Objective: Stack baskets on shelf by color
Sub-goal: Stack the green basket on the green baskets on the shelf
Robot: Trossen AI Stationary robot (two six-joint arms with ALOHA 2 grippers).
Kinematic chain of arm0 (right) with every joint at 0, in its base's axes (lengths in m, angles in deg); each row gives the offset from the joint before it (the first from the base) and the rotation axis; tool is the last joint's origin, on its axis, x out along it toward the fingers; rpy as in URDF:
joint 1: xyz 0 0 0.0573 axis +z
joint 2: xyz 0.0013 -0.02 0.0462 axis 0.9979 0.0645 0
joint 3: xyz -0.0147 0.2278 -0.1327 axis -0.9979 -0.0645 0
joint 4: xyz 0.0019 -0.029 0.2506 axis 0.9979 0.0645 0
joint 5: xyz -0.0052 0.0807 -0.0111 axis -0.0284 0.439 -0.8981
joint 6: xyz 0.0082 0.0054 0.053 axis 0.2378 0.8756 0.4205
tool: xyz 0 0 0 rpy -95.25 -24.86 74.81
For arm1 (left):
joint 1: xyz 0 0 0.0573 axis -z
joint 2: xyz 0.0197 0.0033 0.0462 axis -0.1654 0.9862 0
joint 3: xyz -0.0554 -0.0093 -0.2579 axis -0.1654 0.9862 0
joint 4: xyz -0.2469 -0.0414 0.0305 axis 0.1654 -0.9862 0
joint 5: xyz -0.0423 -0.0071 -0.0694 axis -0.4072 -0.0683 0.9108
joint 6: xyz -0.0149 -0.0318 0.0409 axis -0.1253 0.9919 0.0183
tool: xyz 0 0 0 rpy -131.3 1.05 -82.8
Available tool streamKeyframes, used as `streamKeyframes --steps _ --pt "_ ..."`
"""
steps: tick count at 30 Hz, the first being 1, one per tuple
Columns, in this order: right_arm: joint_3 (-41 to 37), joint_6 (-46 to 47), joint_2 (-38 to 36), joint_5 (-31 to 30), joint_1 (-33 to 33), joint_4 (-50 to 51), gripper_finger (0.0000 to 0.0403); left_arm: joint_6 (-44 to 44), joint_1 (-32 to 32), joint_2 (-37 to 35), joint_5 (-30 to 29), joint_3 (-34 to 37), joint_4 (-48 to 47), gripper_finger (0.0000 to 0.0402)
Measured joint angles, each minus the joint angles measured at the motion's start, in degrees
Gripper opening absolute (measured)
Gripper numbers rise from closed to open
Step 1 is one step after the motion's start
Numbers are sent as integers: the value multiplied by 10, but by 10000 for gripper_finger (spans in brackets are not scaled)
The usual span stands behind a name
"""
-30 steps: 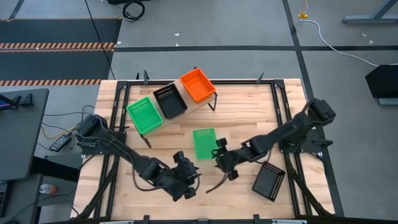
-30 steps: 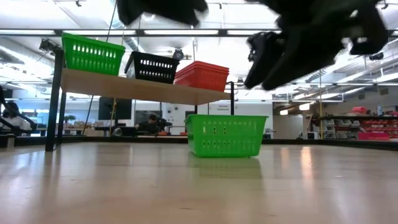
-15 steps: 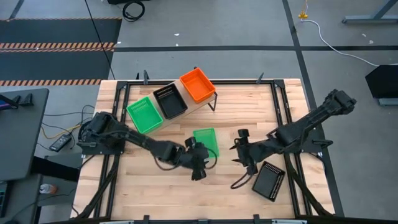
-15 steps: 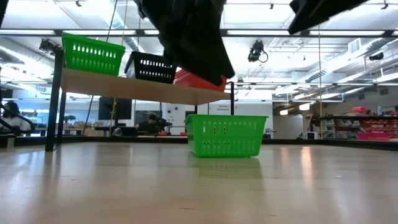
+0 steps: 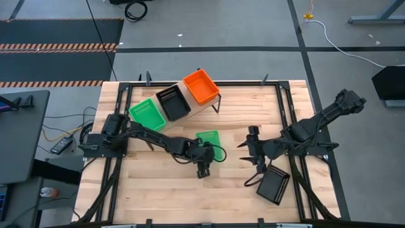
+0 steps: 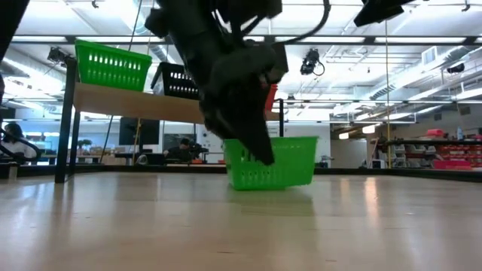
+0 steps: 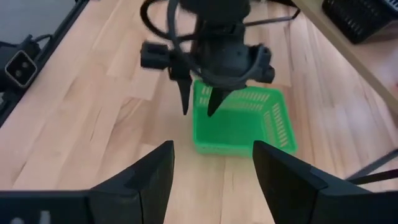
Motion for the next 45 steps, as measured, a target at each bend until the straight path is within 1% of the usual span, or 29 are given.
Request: streamKeyframes --steps 2,4,6,8,9,10,14,16,18,21,24,28,34,39,41,45 --pt "0 -1 0 -4 0 -3 224 2 2 1 -14 1 -5 176" --pt "0 -4 0 -4 -1 5 224 2 5 1 -28 0 0 145" --pt "0 -2 0 -4 -2 13 224 2 6 1 -30 -1 -4 101" --pt "0 -1 -1 -4 -2 21 224 2 6 1 -28 -7 -5 44" --pt "0 -1 -1 -4 -2 23 224 0 6 0 -26 -13 -4 24" --pt "0 -1 -1 -4 -4 26 224 -4 8 -1 -25 -20 -4 15" --pt "0 -1 -1 -4 -7 35 224 -32 18 -1 -12 -75 -32 10" --pt "0 1 -1 -4 -7 42 224 -48 28 -1 -11 -124 -78 8" --pt "0 4 -1 -4 -8 50 224 -56 37 -1 -30 -182 -152 8" --pt "0 6 -1 -4 -8 54 224 -60 46 -2 -87 -261 -266 8" --pt "0 10 -1 -4 -8 54 224 -60 46 -2 -138 -308 -336 8" --pt "0 21 -1 -4 -8 54 224 -43 40 -2 -159 -341 -408 8" --pt "0 21 -1 -4 -8 54 224 0 47 -8 -236 -386 -531 8" --pt "0 20 -1 -4 -8 54 224 13 61 -9 -245 -411 -570 9" --pt "0 20 -1 -4 -9 54 224 23 68 -9 -255 -426 -601 9" --pt "0 22 -1 -4 -9 54 224 74 79 -9 -293 -458 -688 9"
